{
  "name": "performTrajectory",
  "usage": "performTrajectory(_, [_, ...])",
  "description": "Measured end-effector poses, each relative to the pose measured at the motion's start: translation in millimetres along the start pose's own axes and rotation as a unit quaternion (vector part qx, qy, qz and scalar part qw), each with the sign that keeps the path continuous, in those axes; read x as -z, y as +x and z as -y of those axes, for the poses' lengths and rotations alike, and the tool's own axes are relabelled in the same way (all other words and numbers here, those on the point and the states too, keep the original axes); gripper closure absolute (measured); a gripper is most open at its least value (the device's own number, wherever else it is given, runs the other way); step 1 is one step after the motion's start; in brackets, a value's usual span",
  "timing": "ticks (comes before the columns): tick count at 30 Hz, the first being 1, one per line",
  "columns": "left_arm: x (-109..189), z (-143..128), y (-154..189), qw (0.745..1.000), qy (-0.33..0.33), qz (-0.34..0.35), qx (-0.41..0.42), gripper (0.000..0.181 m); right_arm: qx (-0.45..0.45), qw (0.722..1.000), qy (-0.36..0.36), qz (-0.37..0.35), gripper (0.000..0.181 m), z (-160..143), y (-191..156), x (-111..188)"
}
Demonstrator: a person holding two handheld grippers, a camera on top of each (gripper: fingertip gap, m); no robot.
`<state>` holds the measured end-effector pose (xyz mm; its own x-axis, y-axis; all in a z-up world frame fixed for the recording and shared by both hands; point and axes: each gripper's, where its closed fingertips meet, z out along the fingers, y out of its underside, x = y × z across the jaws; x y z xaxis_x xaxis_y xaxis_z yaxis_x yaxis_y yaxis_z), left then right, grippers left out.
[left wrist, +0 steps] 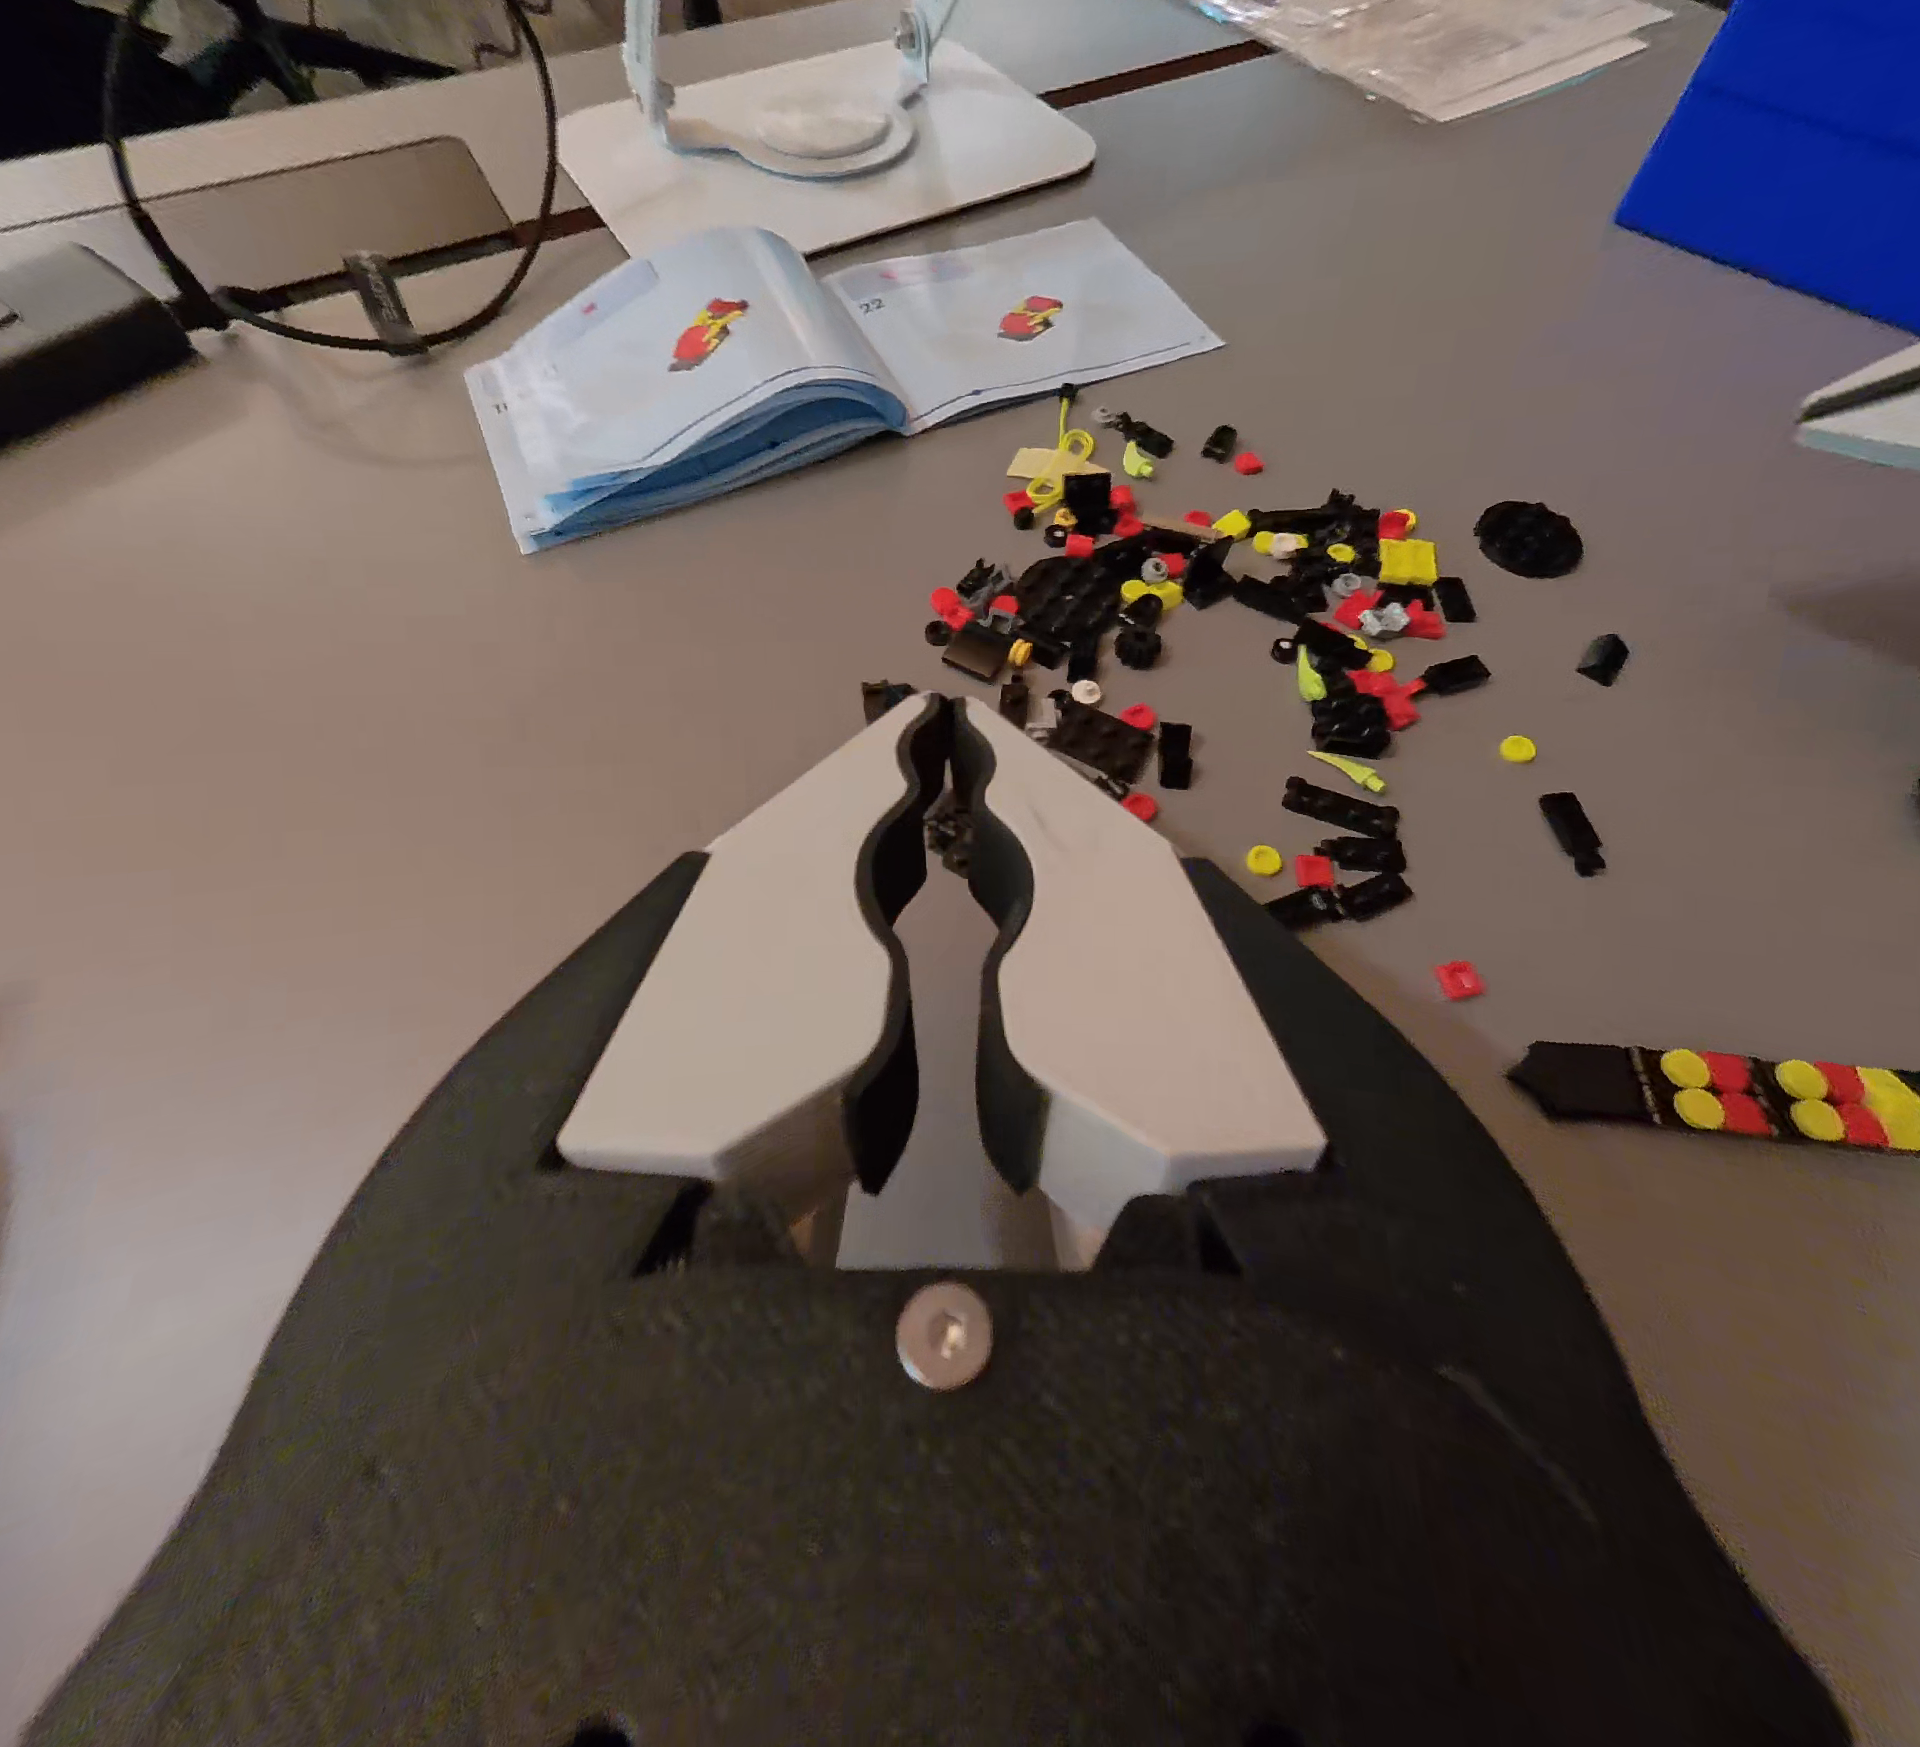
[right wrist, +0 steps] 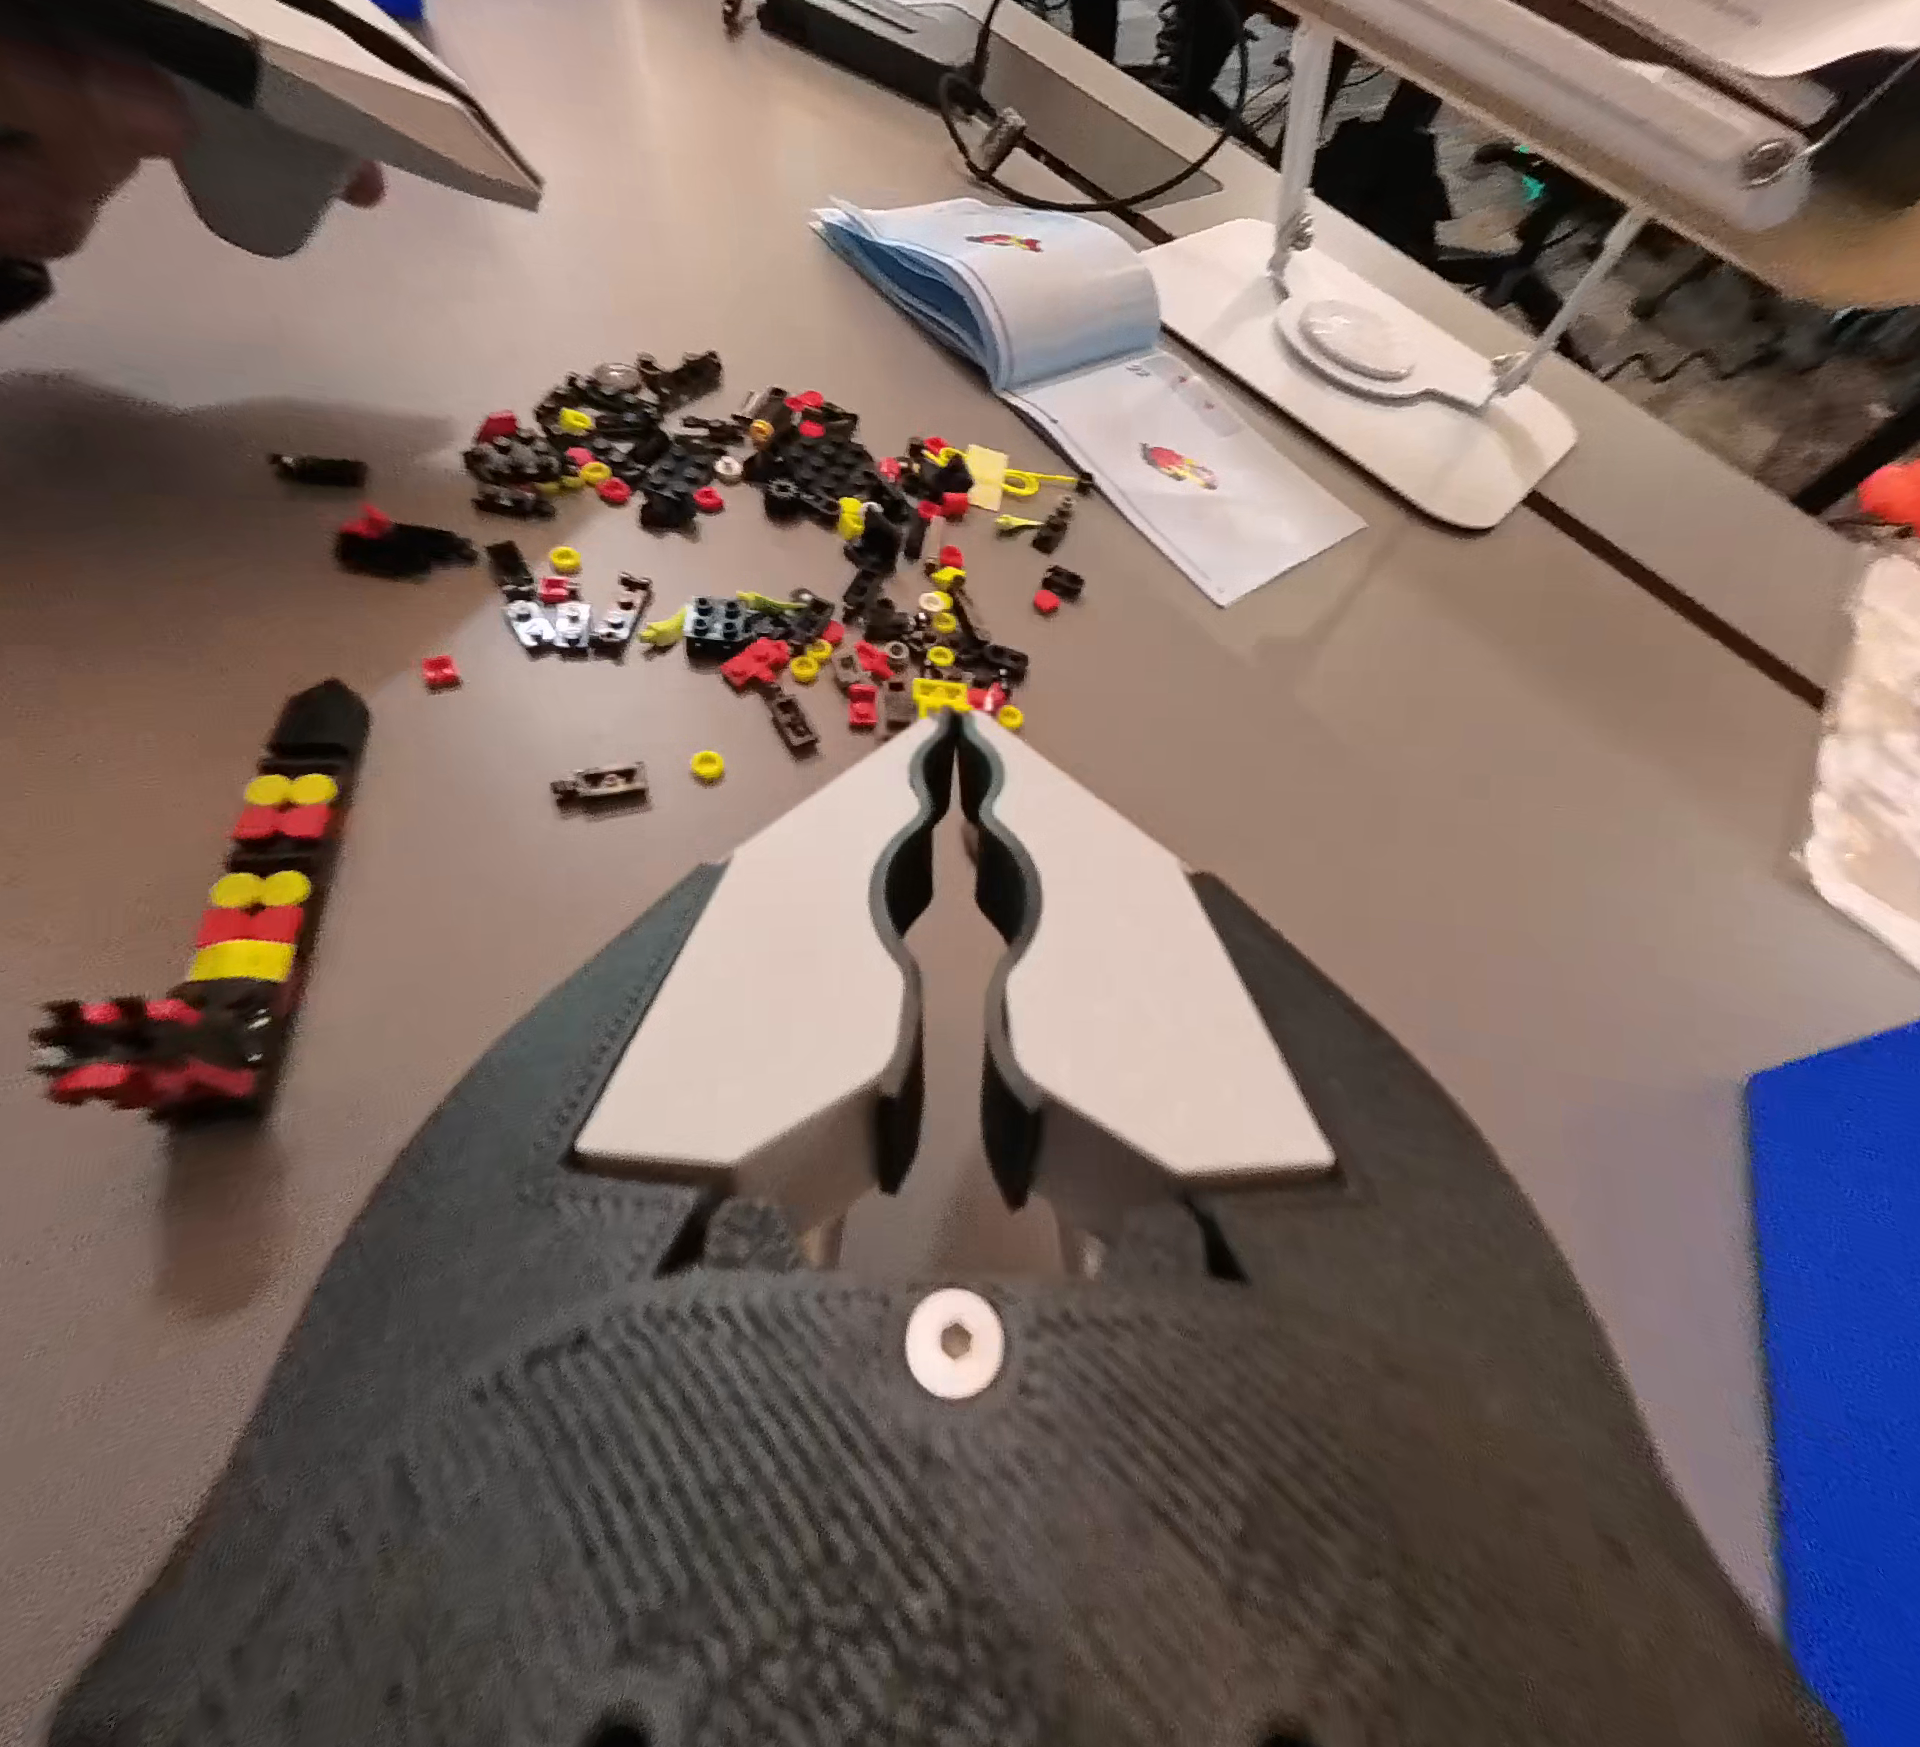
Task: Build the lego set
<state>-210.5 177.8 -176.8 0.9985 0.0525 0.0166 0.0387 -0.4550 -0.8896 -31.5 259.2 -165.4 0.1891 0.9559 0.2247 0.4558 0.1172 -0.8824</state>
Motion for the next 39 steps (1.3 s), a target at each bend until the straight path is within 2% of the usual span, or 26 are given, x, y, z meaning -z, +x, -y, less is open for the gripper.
performTrajectory(4, [-1,-2,6,0.999,-0.005,-0.032,0.025,0.181,-0.003,0.999,-0.015,0.049,0.179,-6,-10,-7])
performTrajectory(9, [-1,-2,20,0.998,-0.004,-0.065,0.015,0.181,-0.026,0.99,-0.068,0.125,0.158,-18,-25,-30])
performTrajectory(14, [-4,-7,37,0.996,-0.016,-0.082,-0.013,0.181,0.02,0.987,-0.089,0.132,0.166,-16,-25,-54])
performTrajectory(20, [-5,-10,42,0.996,-0.022,-0.086,-0.026,0.181,0.007,0.978,-0.131,0.164,0.169,-29,-30,-70])
performTrajectory(23, [-6,-10,43,0.996,-0.023,-0.089,-0.024,0.181,0.019,0.975,-0.15,0.162,0.169,-36,-30,-74])
performTrajectory(30, [-6,-11,49,0.994,-0.024,-0.099,-0.031,0.181,0.039,0.977,-0.136,0.16,0.174,-29,-33,-71])
performTrajectory(36, [2,-3,90,0.982,0.0,-0.184,-0.029,0.18,0.064,0.979,-0.064,0.183,0.174,0,-44,-53])
performTrajectory(39, [-1,-13,102,0.98,-0.023,-0.186,-0.066,0.181,0.078,0.975,-0.103,0.182,0.174,-15,-48,-52])
